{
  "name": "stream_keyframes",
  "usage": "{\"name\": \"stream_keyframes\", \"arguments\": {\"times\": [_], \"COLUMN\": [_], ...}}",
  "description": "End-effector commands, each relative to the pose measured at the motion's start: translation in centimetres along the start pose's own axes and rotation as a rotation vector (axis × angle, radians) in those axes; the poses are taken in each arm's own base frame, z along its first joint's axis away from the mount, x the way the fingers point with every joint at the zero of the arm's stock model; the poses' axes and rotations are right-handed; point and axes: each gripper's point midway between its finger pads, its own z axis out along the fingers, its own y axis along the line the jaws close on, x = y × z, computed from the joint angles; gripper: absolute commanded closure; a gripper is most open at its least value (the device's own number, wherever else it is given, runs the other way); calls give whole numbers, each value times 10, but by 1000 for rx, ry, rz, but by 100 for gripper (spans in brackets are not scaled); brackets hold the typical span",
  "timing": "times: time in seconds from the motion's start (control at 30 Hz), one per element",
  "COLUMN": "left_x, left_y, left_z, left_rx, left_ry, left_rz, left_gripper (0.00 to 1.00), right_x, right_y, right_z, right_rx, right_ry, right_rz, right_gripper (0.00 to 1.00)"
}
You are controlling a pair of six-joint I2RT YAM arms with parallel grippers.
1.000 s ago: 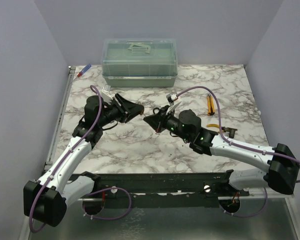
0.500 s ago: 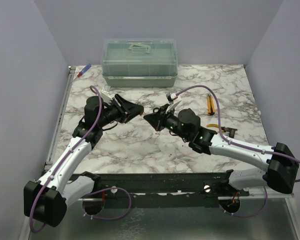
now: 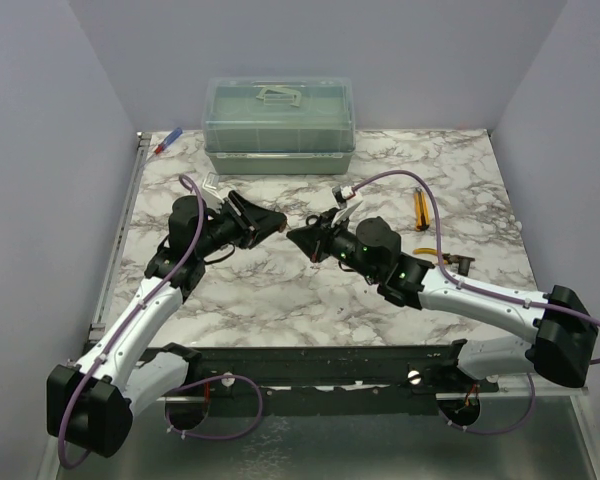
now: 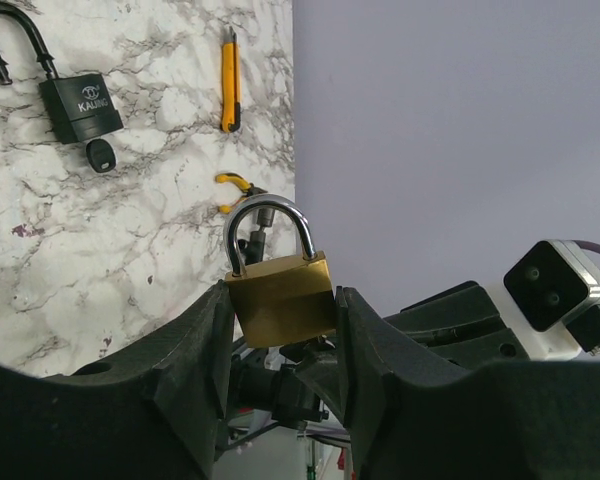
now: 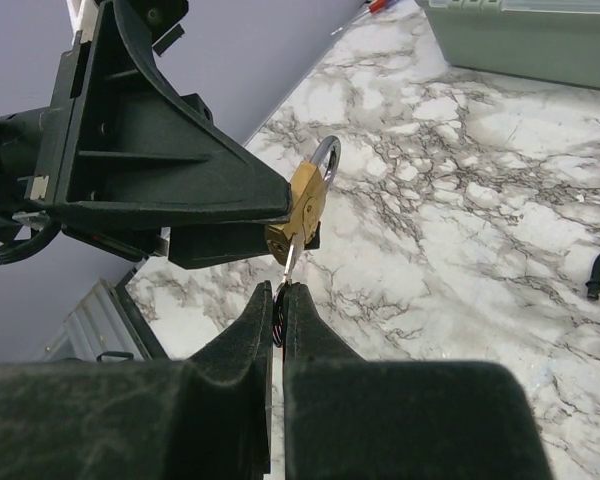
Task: Unlock with the key
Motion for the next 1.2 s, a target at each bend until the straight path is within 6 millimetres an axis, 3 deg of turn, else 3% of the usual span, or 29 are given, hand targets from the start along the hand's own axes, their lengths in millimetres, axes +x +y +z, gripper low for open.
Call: {"name": "stream_keyframes", "arguments": {"times": [0.0,0.6,1.17], "left_x": [-11,-13,-12], "left_y": [-5,-4,-6], "left_z": [-4,-5,-6], "left_rx": [22,26,37], "left_ry": [-72,-92,-91], "left_rz": [12,9,10], "left_gripper": [100,100,100], "right_x": [-6,9,3], "right_y": [3,9,9], "right_z": [-5,2,12], "right_rx": [-9,-43,-35], "right_ry": [-19,26,11], "right_rz": [24,56,25], "right_gripper": [100,100,100]}}
